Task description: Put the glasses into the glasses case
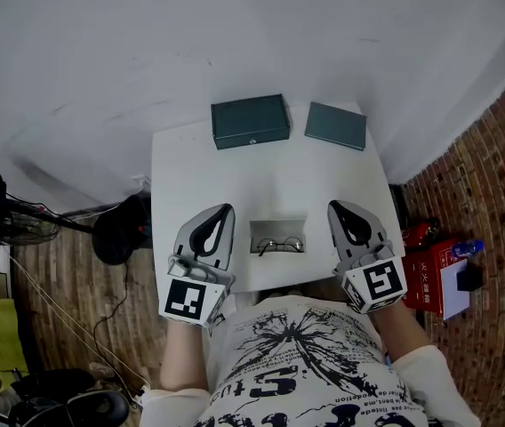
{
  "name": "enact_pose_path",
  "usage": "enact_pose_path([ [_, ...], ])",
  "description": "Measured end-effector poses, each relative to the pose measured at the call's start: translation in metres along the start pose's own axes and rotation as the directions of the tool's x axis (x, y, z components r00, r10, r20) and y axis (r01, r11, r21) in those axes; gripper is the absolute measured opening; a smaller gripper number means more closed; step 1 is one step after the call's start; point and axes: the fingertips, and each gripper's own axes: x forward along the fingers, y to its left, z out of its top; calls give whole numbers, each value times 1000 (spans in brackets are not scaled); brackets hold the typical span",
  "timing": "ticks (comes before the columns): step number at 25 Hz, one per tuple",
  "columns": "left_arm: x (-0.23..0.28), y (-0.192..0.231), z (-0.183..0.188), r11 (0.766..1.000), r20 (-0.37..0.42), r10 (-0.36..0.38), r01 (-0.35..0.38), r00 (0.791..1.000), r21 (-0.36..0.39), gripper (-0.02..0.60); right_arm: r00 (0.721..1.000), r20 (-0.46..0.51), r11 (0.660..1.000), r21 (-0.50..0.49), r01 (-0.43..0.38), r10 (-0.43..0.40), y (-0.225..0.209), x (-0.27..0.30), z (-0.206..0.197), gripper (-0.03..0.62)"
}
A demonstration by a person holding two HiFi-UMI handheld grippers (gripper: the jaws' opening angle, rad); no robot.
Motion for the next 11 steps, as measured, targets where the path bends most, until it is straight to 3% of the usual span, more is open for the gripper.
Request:
enact_pose_path([
  [11, 4, 5, 1, 1000, 10, -2, 2, 1000, -6, 14, 1000, 12, 1000, -30, -1, 1, 0, 7, 3, 13],
])
